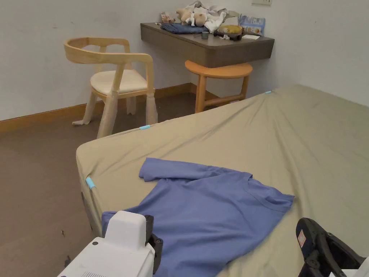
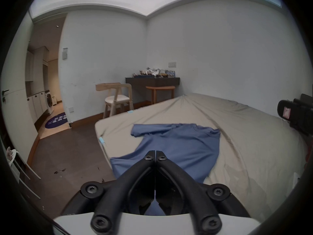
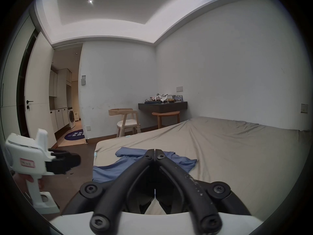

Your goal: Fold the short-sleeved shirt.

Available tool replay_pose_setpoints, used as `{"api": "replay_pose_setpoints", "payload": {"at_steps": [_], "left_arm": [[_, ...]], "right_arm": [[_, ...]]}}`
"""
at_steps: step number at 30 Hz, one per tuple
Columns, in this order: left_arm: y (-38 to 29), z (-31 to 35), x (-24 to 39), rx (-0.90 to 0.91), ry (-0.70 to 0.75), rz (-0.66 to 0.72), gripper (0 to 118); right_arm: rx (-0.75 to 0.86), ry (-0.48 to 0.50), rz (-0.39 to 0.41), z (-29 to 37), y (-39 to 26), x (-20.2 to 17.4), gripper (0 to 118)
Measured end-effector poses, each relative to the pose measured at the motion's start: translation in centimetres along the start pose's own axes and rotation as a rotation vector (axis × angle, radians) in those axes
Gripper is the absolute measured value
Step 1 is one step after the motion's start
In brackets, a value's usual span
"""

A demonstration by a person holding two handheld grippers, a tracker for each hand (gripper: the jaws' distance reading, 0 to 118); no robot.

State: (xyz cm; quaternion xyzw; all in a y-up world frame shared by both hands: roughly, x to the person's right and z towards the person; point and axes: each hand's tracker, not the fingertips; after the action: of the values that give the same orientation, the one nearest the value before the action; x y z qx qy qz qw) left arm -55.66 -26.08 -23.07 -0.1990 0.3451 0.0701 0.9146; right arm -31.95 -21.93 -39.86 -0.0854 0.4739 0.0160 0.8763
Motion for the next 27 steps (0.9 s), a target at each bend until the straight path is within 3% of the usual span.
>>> {"api": "replay_pose_setpoints", "payload": {"at_steps": [11,13,14,15,16,17,19,27], "left_arm": [[0.5,-15.5,1.1,-0.241,-0.197,-0.027,4],[0.4,-18.2,1.2,-0.278,-0.214,-0.002,25],[0.2,-19.4,1.3,-0.294,-0.208,0.012,46],[0.1,-20.4,1.5,-0.308,-0.209,0.026,82],[0.0,-21.3,1.7,-0.326,-0.214,0.027,107],[-0.2,-22.2,2.0,-0.34,-0.223,0.025,118],[-0.2,-22.9,2.5,-0.327,-0.246,0.007,114],[-1.9,-26.0,5.5,-0.417,-0.226,-0.107,116]], "right_arm": [[-0.107,-0.062,0.021,-1.2,-2.0,1.7,1],[-0.131,-0.057,0.027,-1.2,-2.4,1.7,1],[-0.141,-0.058,0.031,-1.1,-2.6,1.7,1],[-0.151,-0.059,0.038,-1.1,-2.8,1.8,1],[-0.16,-0.061,0.044,-1.2,-3.0,1.8,1],[-0.17,-0.064,0.05,-1.2,-3.1,1.9,1],[-0.189,-0.076,0.051,-1.4,-3.4,2.0,1],[-0.238,-0.097,0.03,-1.8,-4.3,2.5,1]]}}
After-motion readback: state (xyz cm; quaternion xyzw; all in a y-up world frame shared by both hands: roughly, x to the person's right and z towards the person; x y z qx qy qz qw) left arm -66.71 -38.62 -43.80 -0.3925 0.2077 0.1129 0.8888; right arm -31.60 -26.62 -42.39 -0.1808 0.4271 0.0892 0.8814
